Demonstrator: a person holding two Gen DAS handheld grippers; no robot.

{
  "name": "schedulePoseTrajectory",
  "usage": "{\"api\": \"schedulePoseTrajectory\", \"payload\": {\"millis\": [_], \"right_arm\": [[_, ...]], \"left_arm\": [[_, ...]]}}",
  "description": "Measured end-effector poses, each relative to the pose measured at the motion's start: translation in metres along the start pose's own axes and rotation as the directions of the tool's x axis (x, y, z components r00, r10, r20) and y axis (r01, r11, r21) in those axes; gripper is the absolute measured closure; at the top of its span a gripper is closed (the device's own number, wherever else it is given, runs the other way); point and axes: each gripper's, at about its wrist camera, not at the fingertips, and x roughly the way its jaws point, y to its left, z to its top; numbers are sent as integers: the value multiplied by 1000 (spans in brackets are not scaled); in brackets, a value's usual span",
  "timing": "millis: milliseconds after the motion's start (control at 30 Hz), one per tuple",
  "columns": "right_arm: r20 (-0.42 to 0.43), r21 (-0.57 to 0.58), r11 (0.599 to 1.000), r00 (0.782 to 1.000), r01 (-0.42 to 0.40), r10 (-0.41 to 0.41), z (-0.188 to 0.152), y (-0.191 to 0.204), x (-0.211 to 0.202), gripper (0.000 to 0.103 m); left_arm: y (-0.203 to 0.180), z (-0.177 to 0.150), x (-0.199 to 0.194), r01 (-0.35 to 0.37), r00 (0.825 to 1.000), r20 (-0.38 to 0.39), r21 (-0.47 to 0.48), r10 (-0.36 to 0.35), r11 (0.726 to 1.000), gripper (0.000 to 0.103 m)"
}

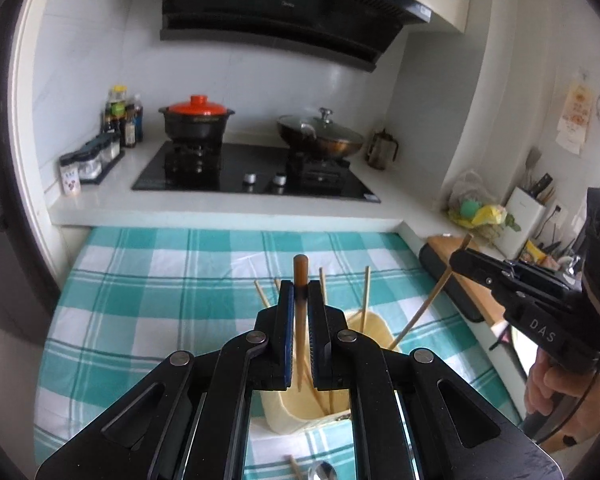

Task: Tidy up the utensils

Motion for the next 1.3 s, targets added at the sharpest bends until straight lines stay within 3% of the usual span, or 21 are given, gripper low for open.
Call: {"api": "schedulePoseTrajectory", "payload": {"millis": [200,333,367,400,467,567,767,967,1067,1300], "right_arm": [[-171,35,999,985,-9,15,-15,-12,64,97],[-166,55,998,986,-7,16,-18,-16,86,96],[-162,63,998,987,-7,17,-17,-17,89,92],[-158,71,997,987,-5,16,-15,-17,90,74],[-110,90,996,994,-4,14,-11,-17,81,56],[-49,81,997,999,4,0,-5,-14,54,56],[14,26,1000,1000,-15,15,-21,2,-31,55],[9,-38,999,1000,-8,8,-87,19,-114,50],[31,-69,995,998,65,-63,-136,32,-149,50],[13,32,990,990,140,-141,-251,62,-190,50]], "left_arm": [[3,-16,50,-21,994,-109,7,22,1000,99],[3,-22,64,-46,991,-125,32,50,998,97],[4,-22,64,-48,990,-129,29,51,998,88],[6,-21,64,-48,990,-135,21,51,999,67],[12,-20,54,-57,991,-118,0,56,998,48],[18,-18,31,-61,992,-109,21,62,998,46],[24,-48,-40,-80,986,-137,121,97,989,28],[15,-135,-99,-61,969,-225,185,102,981,22],[5,-183,-119,-35,970,-231,162,72,986,22],[-39,-263,-136,14,973,-229,114,13,993,22]]}}
